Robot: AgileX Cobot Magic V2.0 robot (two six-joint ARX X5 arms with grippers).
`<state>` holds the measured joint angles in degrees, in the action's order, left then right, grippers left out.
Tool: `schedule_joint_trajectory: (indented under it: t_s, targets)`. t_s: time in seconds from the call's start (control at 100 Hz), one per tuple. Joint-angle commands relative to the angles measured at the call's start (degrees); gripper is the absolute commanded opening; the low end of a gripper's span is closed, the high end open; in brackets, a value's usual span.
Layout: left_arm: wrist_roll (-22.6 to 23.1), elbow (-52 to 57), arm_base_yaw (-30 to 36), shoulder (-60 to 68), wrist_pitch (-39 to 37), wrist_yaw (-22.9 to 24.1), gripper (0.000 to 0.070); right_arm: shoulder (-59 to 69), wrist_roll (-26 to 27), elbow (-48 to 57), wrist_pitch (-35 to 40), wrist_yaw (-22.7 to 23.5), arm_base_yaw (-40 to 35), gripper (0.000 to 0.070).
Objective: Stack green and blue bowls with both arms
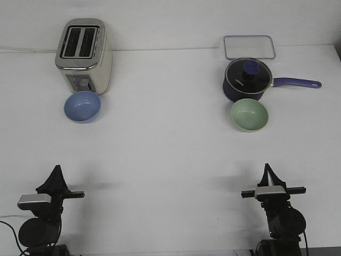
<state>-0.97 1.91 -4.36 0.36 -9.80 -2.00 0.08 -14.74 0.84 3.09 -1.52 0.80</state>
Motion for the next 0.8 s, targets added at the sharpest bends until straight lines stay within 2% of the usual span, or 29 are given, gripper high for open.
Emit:
schedule_joint_trajectory:
  t_s: [0.0,0.69,0.79]
  targets:
    - [0.28,-1.11,-0.02,-0.07,-0.59,-0.24,0.0015,-0.02,0.11,-0.11,-0.79,0.02,0.02,0.0]
    - [0.28,-1.11,-0.02,-0.07,-0.57,-0.24,0.0015,-0.02,0.11,-0.11,-0.79,0.02,0.02,0.0]
    - [0.28,-1.11,-0.02,-0.07,-0.57,-0.24,0.0015,-0.02,2.01,-0.11,-1.01,0.26,0.02,0.0]
